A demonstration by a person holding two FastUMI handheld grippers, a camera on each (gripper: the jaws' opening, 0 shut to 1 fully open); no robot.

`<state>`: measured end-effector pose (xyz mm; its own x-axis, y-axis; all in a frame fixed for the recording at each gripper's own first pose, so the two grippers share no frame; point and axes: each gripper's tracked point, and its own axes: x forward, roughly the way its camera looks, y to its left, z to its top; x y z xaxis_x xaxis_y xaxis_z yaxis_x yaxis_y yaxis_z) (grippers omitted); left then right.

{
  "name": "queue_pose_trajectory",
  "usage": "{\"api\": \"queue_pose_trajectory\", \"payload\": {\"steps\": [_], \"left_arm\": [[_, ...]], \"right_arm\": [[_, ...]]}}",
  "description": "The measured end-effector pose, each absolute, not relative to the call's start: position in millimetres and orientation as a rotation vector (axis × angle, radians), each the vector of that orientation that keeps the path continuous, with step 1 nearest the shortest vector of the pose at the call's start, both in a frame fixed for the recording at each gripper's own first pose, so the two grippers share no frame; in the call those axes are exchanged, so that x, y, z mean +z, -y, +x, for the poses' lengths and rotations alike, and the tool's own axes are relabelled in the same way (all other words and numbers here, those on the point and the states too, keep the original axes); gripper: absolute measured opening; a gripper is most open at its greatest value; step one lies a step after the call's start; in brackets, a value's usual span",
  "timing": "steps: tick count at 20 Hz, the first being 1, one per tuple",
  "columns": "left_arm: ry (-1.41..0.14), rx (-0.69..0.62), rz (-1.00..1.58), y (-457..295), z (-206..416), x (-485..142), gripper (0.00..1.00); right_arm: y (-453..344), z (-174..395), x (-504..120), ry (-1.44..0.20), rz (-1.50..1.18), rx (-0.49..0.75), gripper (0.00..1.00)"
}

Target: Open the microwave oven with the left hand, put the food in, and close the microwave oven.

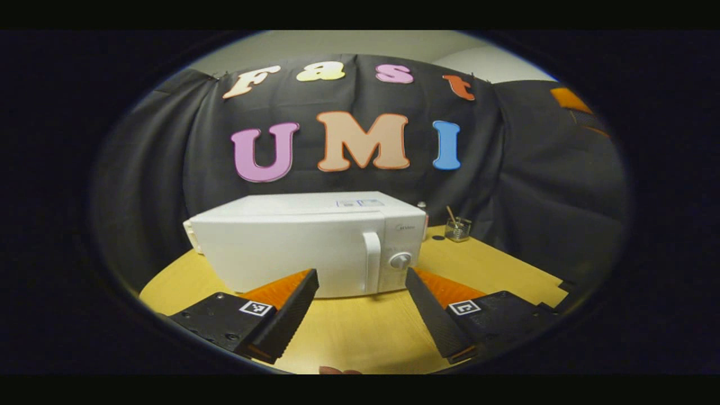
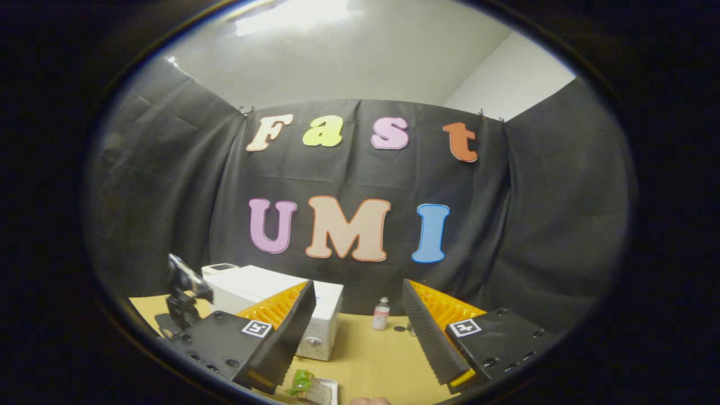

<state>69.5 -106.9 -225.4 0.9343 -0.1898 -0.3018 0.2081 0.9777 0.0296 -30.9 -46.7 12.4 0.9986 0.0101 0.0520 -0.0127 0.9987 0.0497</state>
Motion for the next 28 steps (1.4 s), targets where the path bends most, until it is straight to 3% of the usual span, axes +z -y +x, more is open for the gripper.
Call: {"api": "queue_pose_trajectory", "payload": {"steps": [10, 17, 19, 22, 24, 26, 28], "left_arm": [[-0.405, -0.18, 0.072, 121.4, 142.5, -288.2, 0.98], [-0.449, -0.197, 0.087, 124.8, 154.3, -304.2, 0.99], [-0.435, -0.219, 0.08, 129.1, 153.9, -301.6, 0.95], [-0.412, -0.207, 0.11, 125.7, 162.2, -299.2, 0.77], [-0.425, -0.226, 0.109, 129.4, 163.3, -305.1, 0.58], [-0.42, -0.22, 0.107, 127.0, 162.1, -300.8, 0.28], [-0.42, -0.232, 0.08, 128.6, 160.8, -302.5, 0.23]], "right_arm": [[112.6, -57.3, -9.8, -0.042, 0.033, -0.13, 0.96], [116.2, -64.5, -33.3, -0.116, 0.032, -0.129, 0.97], [114.9, -64.0, -31.7, -0.115, 0.029, -0.126, 0.96], [115.3, -66.0, -37.2, -0.13, 0.002, -0.122, 0.97], [119.1, -66.8, -37.6, -0.135, -0.002, -0.126, 0.96], [118.8, -67.3, -41.0, -0.146, 0.004, -0.126, 0.96], [120.8, -67.8, -43.2, -0.151, 0.008, -0.129, 0.96]]}}
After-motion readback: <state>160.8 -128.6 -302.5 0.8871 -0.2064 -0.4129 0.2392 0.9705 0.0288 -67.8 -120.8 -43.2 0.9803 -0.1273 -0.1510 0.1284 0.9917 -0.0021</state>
